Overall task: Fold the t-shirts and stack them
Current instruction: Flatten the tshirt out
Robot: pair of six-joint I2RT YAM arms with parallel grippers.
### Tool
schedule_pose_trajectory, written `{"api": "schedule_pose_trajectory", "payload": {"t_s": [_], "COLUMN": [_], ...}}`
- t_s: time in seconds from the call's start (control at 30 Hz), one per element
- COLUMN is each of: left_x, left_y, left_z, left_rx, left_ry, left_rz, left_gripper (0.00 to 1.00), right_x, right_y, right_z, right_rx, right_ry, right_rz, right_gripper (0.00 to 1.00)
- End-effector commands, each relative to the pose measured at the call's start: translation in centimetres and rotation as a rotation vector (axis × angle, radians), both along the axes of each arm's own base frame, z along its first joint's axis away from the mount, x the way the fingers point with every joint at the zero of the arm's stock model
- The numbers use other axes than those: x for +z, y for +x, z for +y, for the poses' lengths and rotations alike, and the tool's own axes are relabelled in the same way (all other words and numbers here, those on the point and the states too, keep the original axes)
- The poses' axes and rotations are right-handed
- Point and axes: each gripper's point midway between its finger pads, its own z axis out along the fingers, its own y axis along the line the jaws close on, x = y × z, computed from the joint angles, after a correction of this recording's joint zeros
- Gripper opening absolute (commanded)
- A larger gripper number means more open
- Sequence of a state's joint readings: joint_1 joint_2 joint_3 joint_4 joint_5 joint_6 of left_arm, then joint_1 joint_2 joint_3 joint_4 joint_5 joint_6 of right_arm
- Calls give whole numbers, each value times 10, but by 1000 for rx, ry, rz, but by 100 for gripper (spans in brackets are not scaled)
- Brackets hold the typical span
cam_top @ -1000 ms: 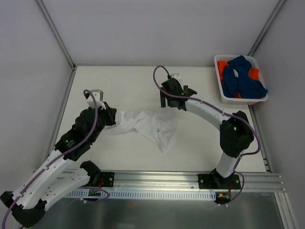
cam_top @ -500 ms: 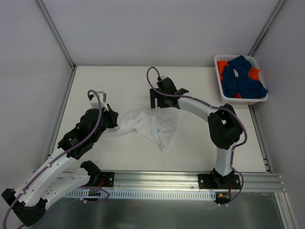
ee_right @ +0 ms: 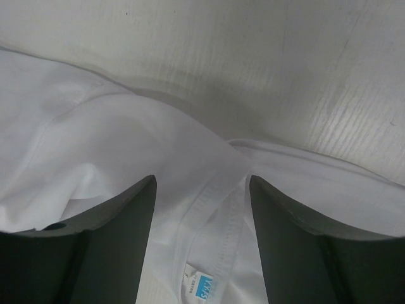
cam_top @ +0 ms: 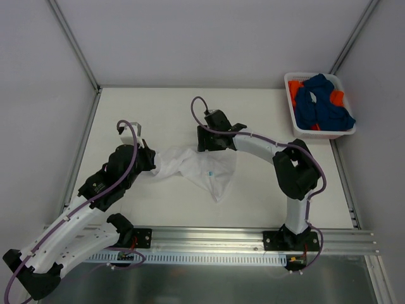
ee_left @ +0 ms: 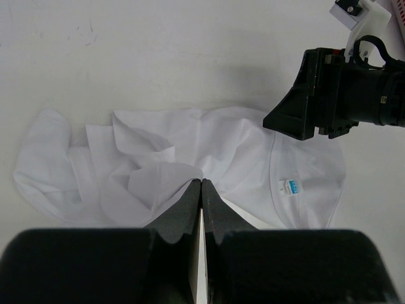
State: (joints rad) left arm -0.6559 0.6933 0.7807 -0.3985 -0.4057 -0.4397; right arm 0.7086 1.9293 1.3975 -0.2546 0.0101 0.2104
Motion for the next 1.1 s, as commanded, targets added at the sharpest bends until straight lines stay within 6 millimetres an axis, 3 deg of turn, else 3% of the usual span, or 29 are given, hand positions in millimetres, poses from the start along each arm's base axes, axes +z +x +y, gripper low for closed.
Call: {"api": "schedule_pose_trajectory", "payload": {"t_s": [0.0,0.07,0.37,0.53,0.6,0.67,0.8,0.83,0.87,0.93,1.03,1.07], "left_x": [2,2,2,1,1,0,-2,-4,-4,-8,-12,-14], "left_y": [2,0,-2,-1,-1,0,2,2,2,4,5,6], "left_z": [2,2,8,10,11,12,14,13,13,12,12,12], "left_rx": [19,18,30,38,44,55,71,73,76,83,91,95], "left_ry": [-2,-5,2,10,12,15,22,20,19,19,21,24], "left_rz": [-16,-20,-38,-36,-38,-37,-30,-24,-23,-11,2,6], "left_gripper": [0,0,0,0,0,0,0,0,0,0,0,0], "right_x": [19,11,-5,-14,-15,-13,9,27,29,52,60,75], "right_y": [-11,-13,-13,-16,-18,-23,-45,-52,-58,-79,-109,-117], "right_z": [7,8,17,18,17,14,8,3,-6,-10,-21,-25], "right_rx": [8,6,13,24,25,32,69,71,61,89,103,105], "right_ry": [42,36,33,25,23,18,-21,-29,-61,-65,-106,-89], "right_rz": [-3,10,45,67,69,67,20,-11,-30,-70,-97,-128], "right_gripper": [64,64,45,20,3,0,0,0,0,0,1,1]}}
